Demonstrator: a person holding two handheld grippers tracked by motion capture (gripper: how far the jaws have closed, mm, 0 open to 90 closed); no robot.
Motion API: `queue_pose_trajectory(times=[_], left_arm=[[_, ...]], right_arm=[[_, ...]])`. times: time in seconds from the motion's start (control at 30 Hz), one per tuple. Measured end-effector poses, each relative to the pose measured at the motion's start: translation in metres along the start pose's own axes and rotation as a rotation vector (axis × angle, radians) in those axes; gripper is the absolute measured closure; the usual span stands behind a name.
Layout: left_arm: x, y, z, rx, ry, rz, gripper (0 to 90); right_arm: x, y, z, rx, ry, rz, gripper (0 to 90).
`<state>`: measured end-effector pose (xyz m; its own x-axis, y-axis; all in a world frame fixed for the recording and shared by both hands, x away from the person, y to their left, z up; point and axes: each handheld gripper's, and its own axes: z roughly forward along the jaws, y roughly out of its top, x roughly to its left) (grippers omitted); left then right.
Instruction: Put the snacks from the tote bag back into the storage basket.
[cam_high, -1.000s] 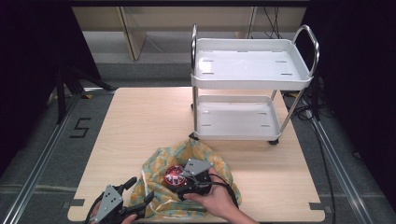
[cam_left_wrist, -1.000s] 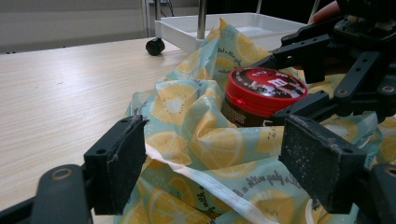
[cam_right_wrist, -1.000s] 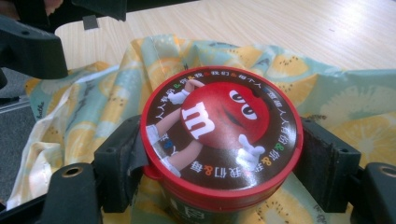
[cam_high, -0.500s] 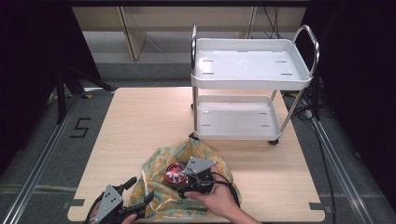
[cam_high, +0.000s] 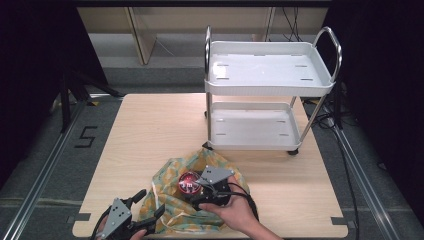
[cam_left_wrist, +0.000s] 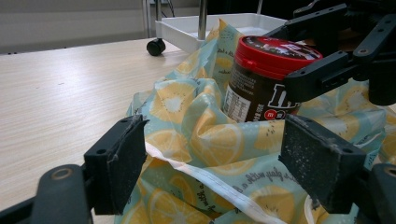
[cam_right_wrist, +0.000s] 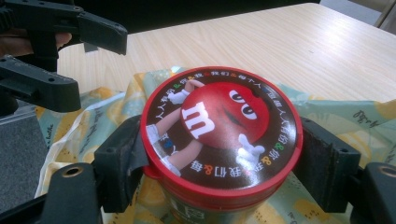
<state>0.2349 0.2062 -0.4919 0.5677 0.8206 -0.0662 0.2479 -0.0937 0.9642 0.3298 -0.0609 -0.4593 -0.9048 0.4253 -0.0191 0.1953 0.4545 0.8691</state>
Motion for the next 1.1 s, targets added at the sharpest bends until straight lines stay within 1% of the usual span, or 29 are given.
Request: queue_pose_trajectory(times=[0.03,0.07,0.1,0.13,0.17,0.2,0.23,0.27,0.3,0.33,0.37,0.47,0.53,0.6,0.63,0.67,0.7,0.83,0.87,0.97,1.0,1.07,1.1], left_arm=[[-0.001,0.000,0.001,-0.007,0.001,-0.015,21.7],[-0.001,0.000,0.001,-0.007,0.000,-0.014,21.7],[0.000,0.000,0.000,0.002,0.002,-0.002,21.7],[0.000,0.000,0.000,-0.001,-0.002,0.001,21.7],[0.000,0.000,0.000,-0.001,-0.001,0.001,21.7],[0.000,0.000,0.000,-0.001,-0.001,0.001,21.7],[0.000,0.000,-0.001,0.005,0.003,0.001,21.7],[0.000,0.000,-0.001,0.005,0.003,0.001,21.7],[0.000,0.000,0.000,0.006,0.003,0.001,21.7],[-0.001,0.000,-0.001,0.008,0.006,-0.003,21.7],[-0.001,0.000,-0.001,0.006,0.006,-0.005,21.7],[0.000,0.000,-0.001,0.005,0.003,0.001,21.7],[-0.001,0.000,-0.001,0.008,0.007,-0.006,21.7],[-0.001,0.000,-0.001,0.005,0.004,-0.005,21.7],[-0.001,0.000,0.000,0.002,0.002,-0.004,21.7],[-0.001,0.000,0.000,0.002,0.002,-0.004,21.7],[0.000,0.000,0.000,0.001,0.001,0.000,21.7],[0.000,0.000,0.000,0.001,0.000,0.000,21.7],[0.000,0.000,0.000,0.002,0.001,0.000,21.7],[0.000,0.000,-0.001,0.002,0.001,0.000,21.6],[0.000,0.000,-0.001,0.002,0.002,0.001,21.6],[0.000,0.000,-0.001,0.002,0.002,0.001,21.6],[0.000,0.000,-0.001,0.002,0.002,0.001,21.6]], right_arm=[[-0.001,0.000,-0.001,0.003,0.003,-0.001,26.0],[-0.001,0.000,0.000,0.000,0.000,0.000,26.1],[-0.001,0.000,-0.001,0.002,-0.001,-0.001,26.0],[-0.002,0.000,-0.001,0.004,-0.007,0.005,26.0],[0.000,0.000,-0.002,0.007,-0.008,0.025,26.0],[0.000,0.000,-0.002,0.007,-0.008,0.025,26.0],[-0.003,0.001,-0.002,-0.005,-0.012,-0.019,26.0],[-0.003,0.001,-0.002,-0.005,-0.012,-0.019,26.0],[-0.002,0.002,-0.002,0.001,-0.001,-0.002,26.0],[-0.002,0.002,-0.004,0.004,-0.005,0.018,26.0],[-0.003,0.003,-0.004,0.001,-0.001,0.005,26.0],[-0.003,0.004,-0.005,0.000,-0.009,0.015,26.1],[-0.004,0.004,-0.006,-0.009,-0.014,0.003,26.1],[-0.005,0.004,-0.006,-0.011,-0.015,0.002,26.0],[-0.004,0.005,-0.007,-0.007,-0.020,0.014,26.0],[-0.004,0.005,-0.007,-0.007,-0.020,0.014,26.0],[-0.005,0.005,-0.007,-0.008,-0.012,0.002,26.0],[-0.006,0.006,-0.009,-0.009,-0.025,0.010,26.1],[-0.007,0.007,-0.009,-0.011,-0.019,0.003,26.0],[-0.007,0.007,-0.010,-0.013,-0.021,0.006,26.0],[-0.007,0.007,-0.011,-0.013,-0.029,0.012,26.0],[-0.007,0.007,-0.012,-0.005,-0.028,0.019,26.0],[-0.006,0.007,-0.012,-0.004,-0.031,0.037,26.1]])
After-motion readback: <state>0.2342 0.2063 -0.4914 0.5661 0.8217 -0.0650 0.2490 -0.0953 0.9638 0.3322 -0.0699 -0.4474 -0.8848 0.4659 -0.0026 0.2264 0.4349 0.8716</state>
